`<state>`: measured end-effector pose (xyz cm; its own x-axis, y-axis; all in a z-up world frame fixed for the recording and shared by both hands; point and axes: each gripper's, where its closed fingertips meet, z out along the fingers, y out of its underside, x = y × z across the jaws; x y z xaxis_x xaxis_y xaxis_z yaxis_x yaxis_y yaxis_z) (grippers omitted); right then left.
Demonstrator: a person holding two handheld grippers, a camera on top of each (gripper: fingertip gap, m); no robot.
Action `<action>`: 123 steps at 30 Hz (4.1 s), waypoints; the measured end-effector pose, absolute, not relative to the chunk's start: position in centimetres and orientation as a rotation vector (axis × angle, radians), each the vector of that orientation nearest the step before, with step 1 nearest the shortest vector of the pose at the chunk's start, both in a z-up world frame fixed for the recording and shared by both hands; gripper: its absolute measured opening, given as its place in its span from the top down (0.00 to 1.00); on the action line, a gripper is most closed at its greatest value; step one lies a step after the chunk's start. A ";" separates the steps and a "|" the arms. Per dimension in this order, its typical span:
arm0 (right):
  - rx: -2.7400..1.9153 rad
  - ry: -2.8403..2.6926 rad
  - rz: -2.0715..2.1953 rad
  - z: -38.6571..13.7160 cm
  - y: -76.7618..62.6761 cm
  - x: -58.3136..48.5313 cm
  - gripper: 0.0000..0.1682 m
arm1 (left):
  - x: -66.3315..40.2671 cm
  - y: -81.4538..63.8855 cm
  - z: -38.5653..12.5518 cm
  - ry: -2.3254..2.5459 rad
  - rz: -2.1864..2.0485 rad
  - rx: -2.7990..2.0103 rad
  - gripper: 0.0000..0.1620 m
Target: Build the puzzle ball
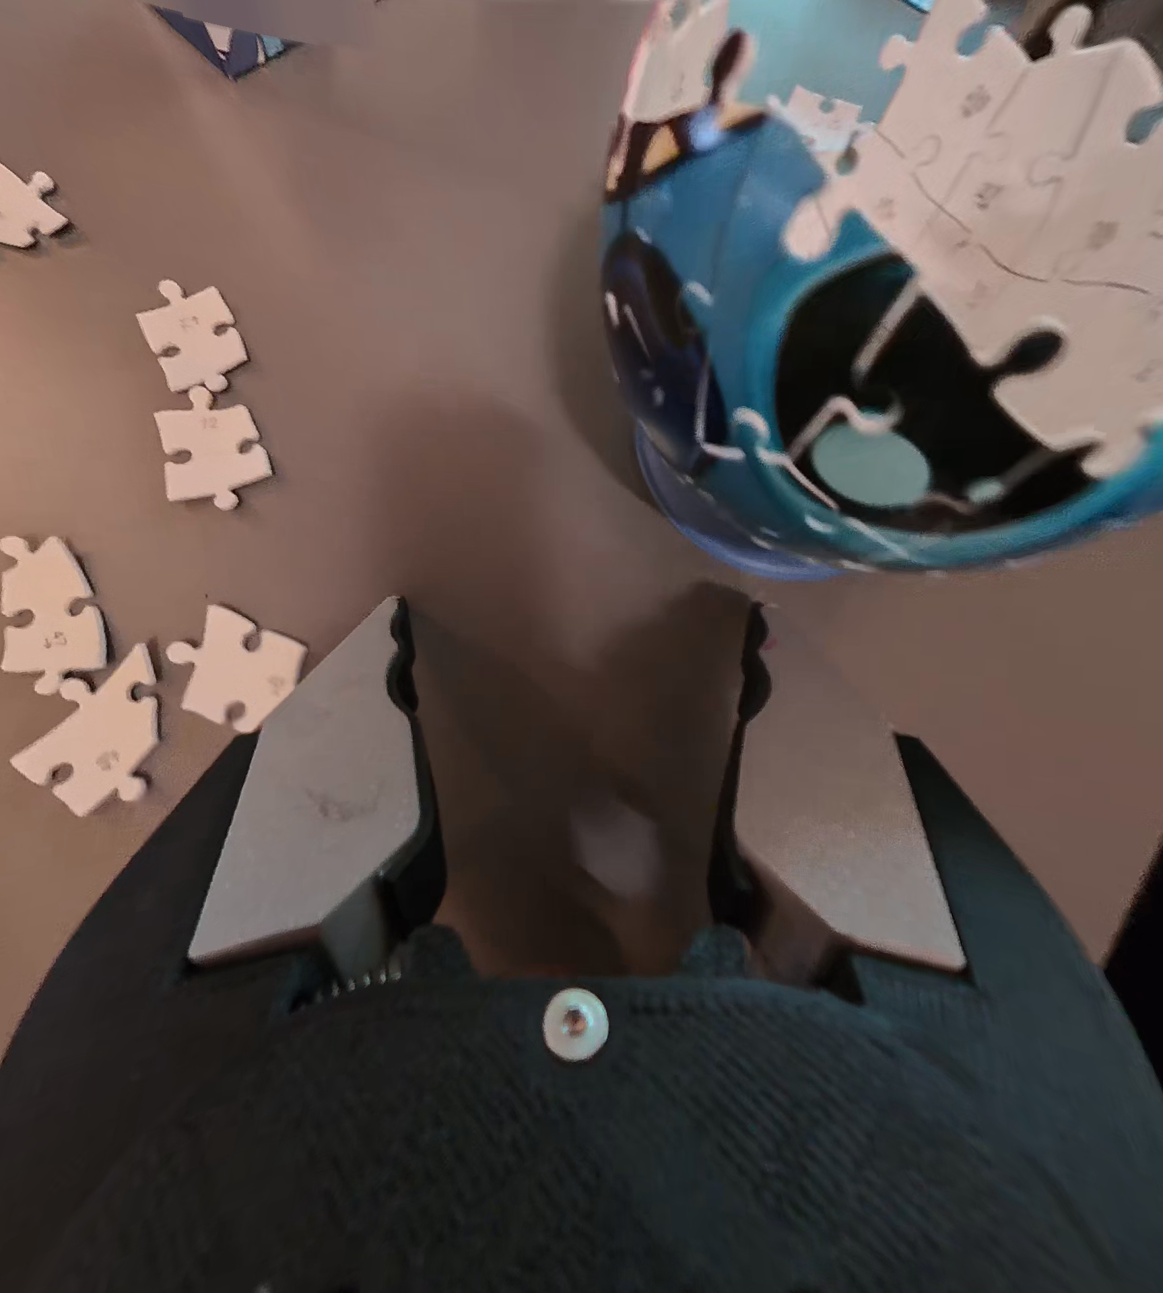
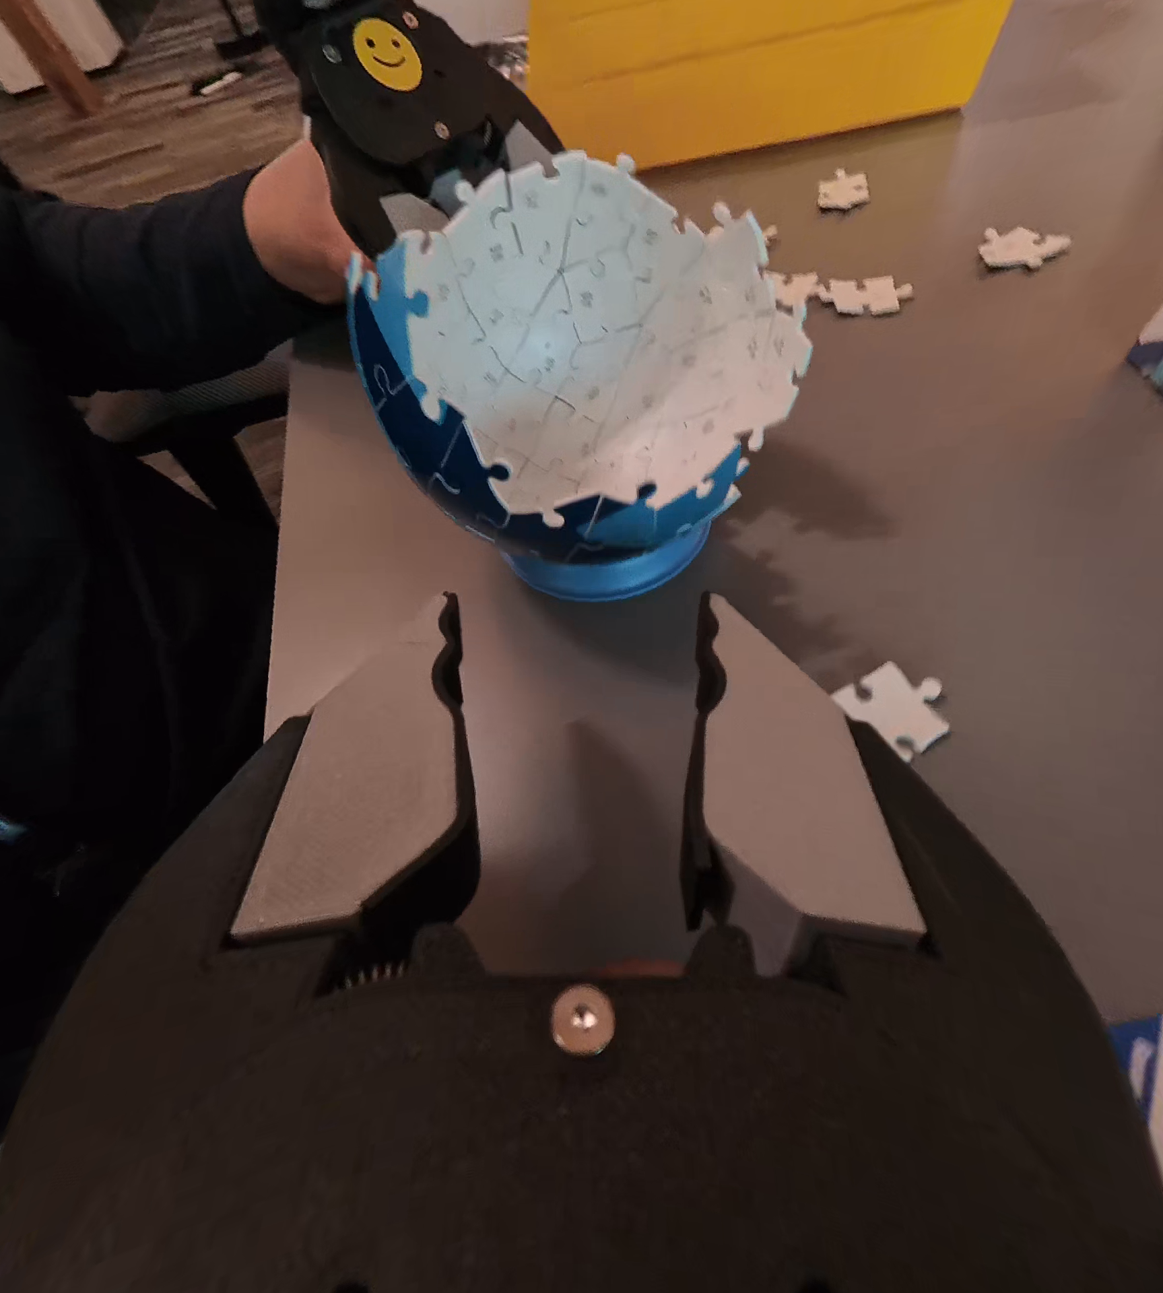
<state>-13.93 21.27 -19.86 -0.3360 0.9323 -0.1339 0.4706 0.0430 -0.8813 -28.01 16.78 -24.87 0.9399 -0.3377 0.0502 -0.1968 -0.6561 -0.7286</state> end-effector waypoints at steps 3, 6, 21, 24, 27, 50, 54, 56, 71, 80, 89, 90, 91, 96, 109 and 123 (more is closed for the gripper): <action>-1.267 -1.915 1.190 -19.7 22.3 -14.5 0.62 | -26.9 15.1 -24.7 0.402 -0.282 -2.296 0.39; -1.196 -1.995 1.191 -19.9 22.8 -14.7 0.62 | -25.8 14.4 -24.7 0.427 -0.301 -2.294 0.37; -0.961 -2.091 1.250 -20.3 23.3 -17.2 0.52 | -24.6 17.0 -24.6 0.490 -0.339 -2.276 0.36; -0.935 -2.117 1.299 -20.1 22.5 -17.2 0.54 | -24.5 17.1 -24.7 0.500 -0.344 -2.281 0.33; -0.914 -2.126 1.317 -20.0 21.8 -17.0 0.55 | -24.4 17.1 -24.7 0.506 -0.345 -2.281 0.32; -1.040 -2.071 1.199 -20.6 18.8 -14.7 0.49 | -28.5 14.5 -24.7 0.394 -0.322 -2.308 0.33; -1.061 -2.049 1.155 -20.6 18.1 -14.3 0.49 | -29.0 13.8 -24.6 0.386 -0.314 -2.307 0.33; -1.067 -2.035 1.145 -20.5 17.6 -14.1 0.50 | -29.0 13.5 -24.7 0.390 -0.311 -2.309 0.33; -1.080 -1.961 1.106 -20.2 14.2 -13.6 0.49 | -29.4 12.6 -24.6 0.400 -0.299 -2.296 0.33; -1.044 -1.978 1.084 -20.2 11.6 -13.7 0.50 | -29.5 12.3 -24.5 0.390 -0.298 -2.285 0.33; -1.041 -1.955 1.101 -20.0 9.3 -14.9 0.53 | -30.0 11.4 -24.5 0.359 -0.283 -2.285 0.33; -1.042 -1.954 1.105 -20.0 9.1 -15.1 0.53 | -30.1 11.3 -24.4 0.353 -0.280 -2.285 0.33; -1.042 -1.952 1.109 -20.0 8.9 -15.3 0.53 | -30.1 11.1 -24.4 0.346 -0.278 -2.285 0.33; -1.038 -1.948 1.137 -19.8 7.9 -16.3 0.53 | -30.5 10.4 -24.4 0.321 -0.274 -2.284 0.33; -1.118 -1.795 0.993 -17.7 13.5 -11.1 0.53 | -30.9 9.2 -23.9 0.287 -0.275 -2.255 0.34; -1.277 -2.022 0.614 -23.0 29.0 -12.9 0.58 | -36.0 14.2 -24.1 0.272 -0.009 -2.251 0.42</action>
<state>-12.90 29.01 -23.01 -0.3056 0.9096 0.2814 0.5998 0.4134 -0.6851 -35.97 14.15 -24.06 0.9763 -0.1988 -0.0854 -0.1925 -0.6177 -0.7625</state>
